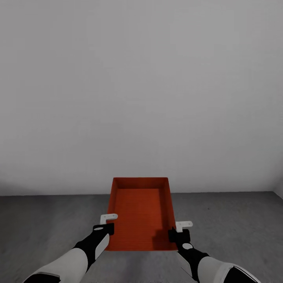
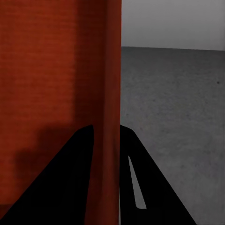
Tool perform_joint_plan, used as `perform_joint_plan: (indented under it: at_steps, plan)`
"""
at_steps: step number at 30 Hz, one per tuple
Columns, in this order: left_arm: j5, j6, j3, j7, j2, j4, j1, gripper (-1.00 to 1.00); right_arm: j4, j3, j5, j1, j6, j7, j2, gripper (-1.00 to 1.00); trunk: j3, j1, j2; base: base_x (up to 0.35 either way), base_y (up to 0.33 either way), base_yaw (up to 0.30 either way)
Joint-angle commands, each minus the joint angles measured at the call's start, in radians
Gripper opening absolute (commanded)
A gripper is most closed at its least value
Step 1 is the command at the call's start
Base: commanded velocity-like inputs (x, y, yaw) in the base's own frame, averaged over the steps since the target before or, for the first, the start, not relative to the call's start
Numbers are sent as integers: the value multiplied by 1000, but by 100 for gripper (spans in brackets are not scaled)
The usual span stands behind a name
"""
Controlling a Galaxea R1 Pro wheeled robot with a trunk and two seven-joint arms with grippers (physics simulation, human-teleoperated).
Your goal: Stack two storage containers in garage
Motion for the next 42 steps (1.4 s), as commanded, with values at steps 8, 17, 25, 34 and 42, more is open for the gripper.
perform_joint_plan:
  at_steps: [8,17,25,34,42]
  plan:
    - [13,5,-12,4,0,-6,0,-100,2,-60,-15,-1,-2,-2,1,-100,-14,0,-1,0,0,0]
    - [13,5,-12,4,0,-7,0,-100,2,-60,-15,-1,-2,-2,1,-100,-29,0,-1,0,0,0]
    - [13,5,-12,4,0,-7,0,-100,2,-60,-15,-1,-2,0,1,-100,-41,0,-1,0,0,0]
    - [13,5,-12,4,0,-7,0,-100,2,-60,-15,-1,-2,-1,1,-100,-56,0,-1,0,0,0]
    - [13,5,-12,5,0,-7,0,-100,2,-60,-15,-1,-2,-1,1,-100,-69,0,-1,0,0,0]
